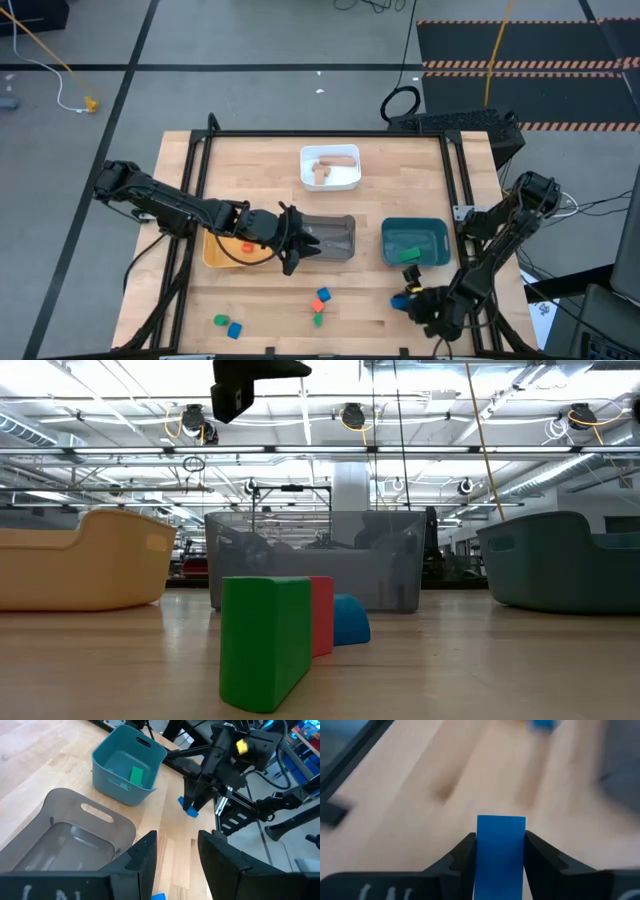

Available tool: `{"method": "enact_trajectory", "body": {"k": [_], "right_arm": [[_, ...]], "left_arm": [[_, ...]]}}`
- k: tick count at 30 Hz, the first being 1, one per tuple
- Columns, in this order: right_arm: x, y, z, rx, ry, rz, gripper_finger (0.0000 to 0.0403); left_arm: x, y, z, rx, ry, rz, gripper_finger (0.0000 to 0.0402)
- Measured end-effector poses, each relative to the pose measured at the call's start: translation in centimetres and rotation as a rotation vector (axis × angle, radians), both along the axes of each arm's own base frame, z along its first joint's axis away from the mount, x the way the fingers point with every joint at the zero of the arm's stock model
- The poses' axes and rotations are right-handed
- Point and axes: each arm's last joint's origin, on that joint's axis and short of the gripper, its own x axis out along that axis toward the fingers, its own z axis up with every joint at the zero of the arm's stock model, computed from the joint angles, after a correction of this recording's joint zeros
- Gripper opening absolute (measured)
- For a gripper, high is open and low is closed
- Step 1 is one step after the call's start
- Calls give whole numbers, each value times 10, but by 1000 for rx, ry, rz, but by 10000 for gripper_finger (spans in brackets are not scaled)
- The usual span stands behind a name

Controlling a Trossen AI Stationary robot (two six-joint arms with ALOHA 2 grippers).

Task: Sort & place blocks by color
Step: Put the right small rectangular blue block into the black bin

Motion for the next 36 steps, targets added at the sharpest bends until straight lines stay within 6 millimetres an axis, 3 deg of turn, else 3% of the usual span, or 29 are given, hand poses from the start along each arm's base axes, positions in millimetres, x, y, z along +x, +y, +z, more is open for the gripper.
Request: {"method": "enact_trajectory", "body": {"k": [10, 15, 19, 25, 32, 36], "right_arm": [[50, -21, 31, -181, -376, -66, 114], [83, -41, 57, -228, -618, -234, 114], [103, -63, 81, -127, -805, -390, 114], [116, -91, 103, 14, -989, -555, 119], [126, -108, 107, 236, -1046, -461, 118], [129, -115, 108, 158, -1054, -462, 118]], "left_arm": [[8, -3, -9, 153, -17, -69, 143], [12, -4, -6, 321, -100, -133, 143], [13, -3, -4, 450, -140, -167, 143], [13, -3, -3, 577, -164, -212, 149], [16, 0, 4, 618, -219, -117, 204], [16, 3, 7, 700, -216, -16, 248]]}}
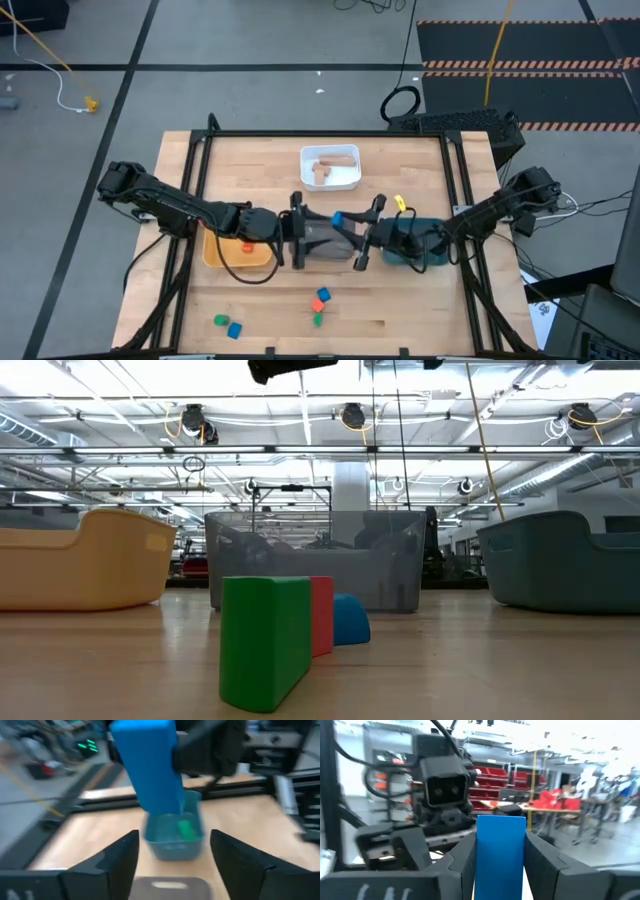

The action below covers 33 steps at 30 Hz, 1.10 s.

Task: Sort & place blocks by color
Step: Put the right small rectangular blue block into the black bin

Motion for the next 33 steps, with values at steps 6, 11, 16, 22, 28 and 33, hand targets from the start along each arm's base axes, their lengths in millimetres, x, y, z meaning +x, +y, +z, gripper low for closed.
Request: {"method": "enact_trajectory", "body": {"k": [6, 11, 16, 22, 28, 33], "right_arm": [[6, -20, 2, 10, -30, -74, 118], [8, -35, 7, 45, -93, -114, 118], [10, -40, 8, 78, -128, -26, 119], [17, -45, 2, 89, -154, -26, 120], [21, -47, -2, 83, -184, -33, 120], [21, -48, -2, 83, -184, -36, 120]], "left_arm": [[1, 4, 10, 80, -92, 115, 295], [2, 8, 15, 105, -141, 143, 307], [5, 21, 19, 64, -179, 232, 308], [7, 35, 20, 32, -200, 275, 308], [7, 42, 19, 6, -192, 299, 308], [8, 43, 18, -25, -196, 305, 290]]}}
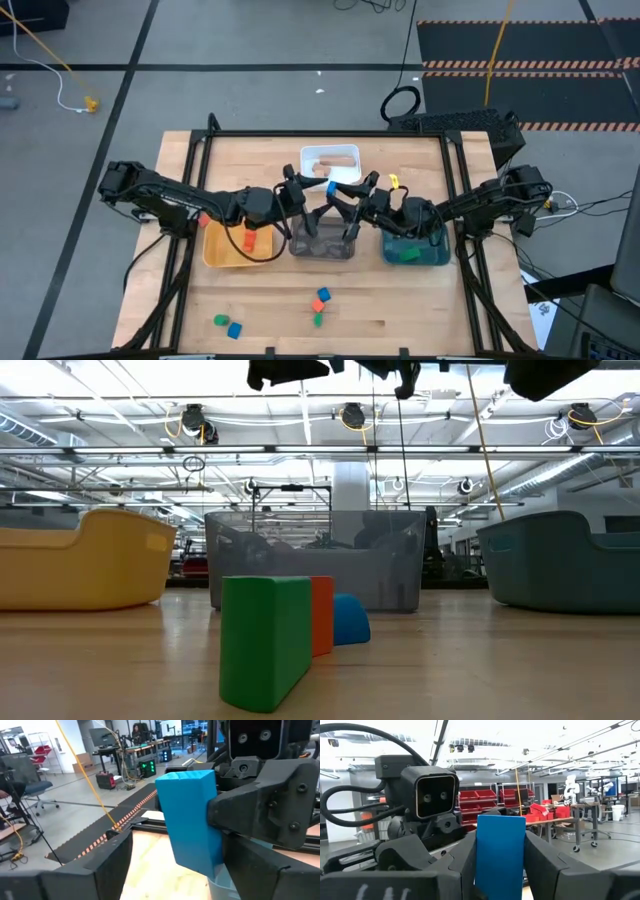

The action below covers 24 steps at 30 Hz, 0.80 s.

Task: Sort & place blocks by color
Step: Put the right small rectangular blue block into the black bin

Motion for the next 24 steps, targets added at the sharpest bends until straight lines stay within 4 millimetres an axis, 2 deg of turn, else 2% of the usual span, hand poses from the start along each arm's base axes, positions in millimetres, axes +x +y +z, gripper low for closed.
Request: {"method": "enact_trajectory", "body": {"k": [3, 9, 12, 17, 24], "right_arm": [[0, 0, 0, 1, 2, 0, 120], [0, -1, 0, 22, -1, -9, 120], [0, -1, 0, 30, 3, -30, 121], [0, -1, -2, 36, 19, -49, 137], [1, -1, -7, 31, 83, -71, 212]], "left_arm": [[0, 0, 0, -3, -2, -5, 247], [0, -1, 0, -6, 1, -13, 133], [0, 0, 0, -4, 4, 1, 92], [0, 0, -2, -2, 24, -3, 75], [0, -1, -5, -1, 47, -39, 63]]}}
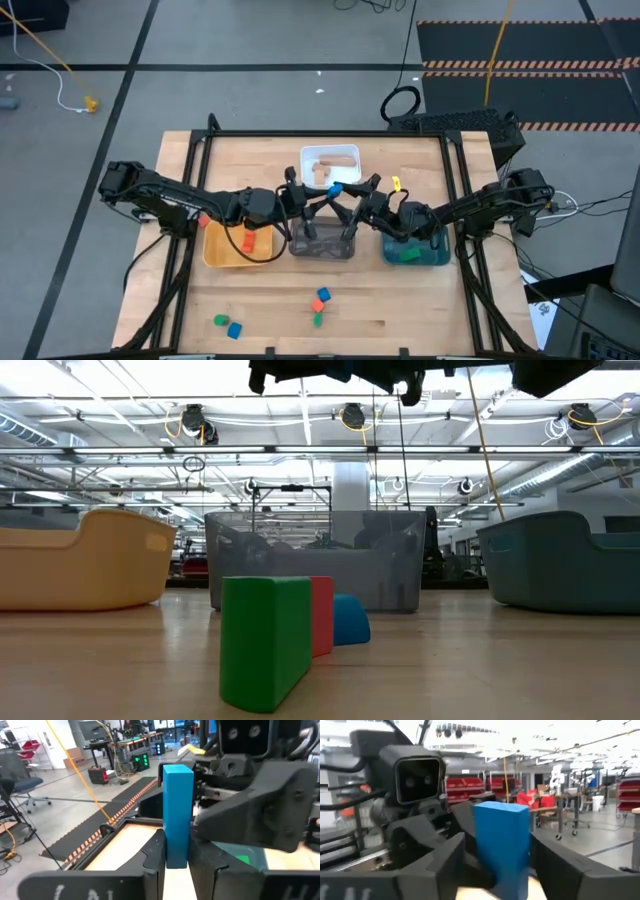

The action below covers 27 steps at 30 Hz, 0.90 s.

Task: Sort & place blocks by color
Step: Put the right small rectangular blue block into the black bin

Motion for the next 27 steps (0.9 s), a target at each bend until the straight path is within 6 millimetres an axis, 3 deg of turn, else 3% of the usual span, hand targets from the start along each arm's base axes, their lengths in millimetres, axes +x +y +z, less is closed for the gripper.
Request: {"method": "enact_trajectory", "body": {"k": [7, 14, 20, 27], "right_arm": [[-12, 4, 5, -4, 145, 12, 260], [-48, 9, 14, 82, 354, 62, 262], [-72, 10, 11, 247, 450, 71, 257], [-73, 14, 5, 264, 487, 76, 256]], "left_arm": [[0, 0, -2, -16, 17, 9, 58], [-1, -1, -8, -52, 63, 15, 59], [-7, -8, -27, -198, 221, -34, 62], [-17, -15, -58, -379, 463, 35, 63]]}}
